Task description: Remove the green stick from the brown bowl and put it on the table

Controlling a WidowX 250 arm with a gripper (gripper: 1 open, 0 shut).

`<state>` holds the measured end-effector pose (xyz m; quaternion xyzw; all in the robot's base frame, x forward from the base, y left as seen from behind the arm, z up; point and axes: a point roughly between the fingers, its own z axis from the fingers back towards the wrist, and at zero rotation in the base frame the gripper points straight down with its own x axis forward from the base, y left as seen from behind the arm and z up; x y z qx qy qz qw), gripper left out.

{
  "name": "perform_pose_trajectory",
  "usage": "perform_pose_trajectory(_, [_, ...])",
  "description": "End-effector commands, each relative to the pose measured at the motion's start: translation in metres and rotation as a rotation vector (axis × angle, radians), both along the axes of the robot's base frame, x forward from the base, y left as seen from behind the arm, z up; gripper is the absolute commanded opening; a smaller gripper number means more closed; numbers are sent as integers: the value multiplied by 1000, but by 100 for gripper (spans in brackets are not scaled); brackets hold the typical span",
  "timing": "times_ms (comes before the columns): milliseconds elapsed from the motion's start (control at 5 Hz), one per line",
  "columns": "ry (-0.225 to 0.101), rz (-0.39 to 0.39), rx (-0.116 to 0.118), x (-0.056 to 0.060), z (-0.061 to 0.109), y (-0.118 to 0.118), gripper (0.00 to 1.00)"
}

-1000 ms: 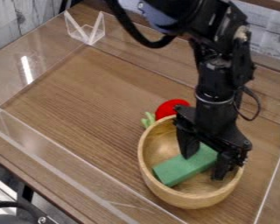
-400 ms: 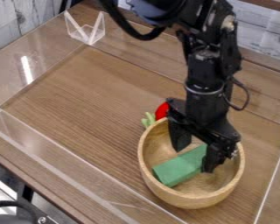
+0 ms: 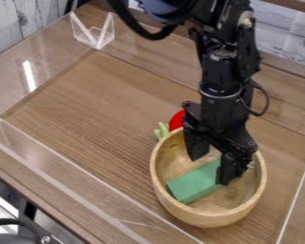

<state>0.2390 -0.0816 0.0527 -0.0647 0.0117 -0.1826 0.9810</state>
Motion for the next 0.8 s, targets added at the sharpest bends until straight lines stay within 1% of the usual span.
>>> perform_pose_trajectory(0, [-51,14,-15,9,6,-12,100])
perform_pose_trajectory(200, [-57,31,-15,12,1,-26,100])
perform_pose_trajectory(400, [-59,42,-22,17,-6,-33,100])
perform_pose_trajectory(600, [-53,21,-25,18,-4,-23,100])
